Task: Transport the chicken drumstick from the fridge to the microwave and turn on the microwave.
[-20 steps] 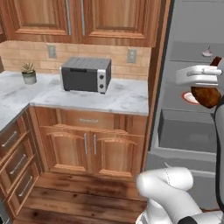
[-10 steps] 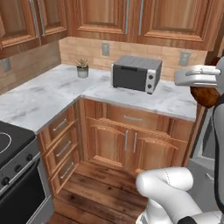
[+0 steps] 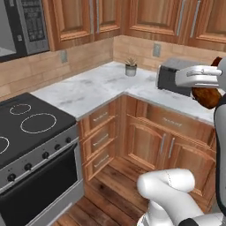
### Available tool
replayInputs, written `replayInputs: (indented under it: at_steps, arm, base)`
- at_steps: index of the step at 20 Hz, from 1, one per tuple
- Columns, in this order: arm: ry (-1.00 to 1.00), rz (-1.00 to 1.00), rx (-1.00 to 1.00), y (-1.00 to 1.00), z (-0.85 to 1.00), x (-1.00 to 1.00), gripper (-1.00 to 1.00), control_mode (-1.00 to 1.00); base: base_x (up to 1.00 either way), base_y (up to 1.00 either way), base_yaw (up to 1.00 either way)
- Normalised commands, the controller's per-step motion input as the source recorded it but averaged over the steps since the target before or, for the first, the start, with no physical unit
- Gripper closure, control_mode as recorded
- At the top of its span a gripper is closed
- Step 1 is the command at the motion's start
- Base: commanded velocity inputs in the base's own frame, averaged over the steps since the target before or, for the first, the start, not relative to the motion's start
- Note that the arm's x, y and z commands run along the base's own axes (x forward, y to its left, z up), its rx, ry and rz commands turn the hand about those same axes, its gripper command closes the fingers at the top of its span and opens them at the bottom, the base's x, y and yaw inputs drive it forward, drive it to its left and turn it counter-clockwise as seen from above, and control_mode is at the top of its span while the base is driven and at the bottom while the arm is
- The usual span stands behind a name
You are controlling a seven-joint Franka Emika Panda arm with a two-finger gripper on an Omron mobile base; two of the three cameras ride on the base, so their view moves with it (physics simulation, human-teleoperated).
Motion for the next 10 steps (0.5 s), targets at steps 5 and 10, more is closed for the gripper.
replayInputs:
  at_steps: [5,10]
  arm:
    - [0.0,0.0,0.0,0.0,0.0,0.0,1.0,1.0]
    - [0.0,0.0,0.0,0.0,0.0,0.0,1.0,1.0]
  base:
    - [0.0,0.27,0.53]
    - [0.01,0.22,0.52]
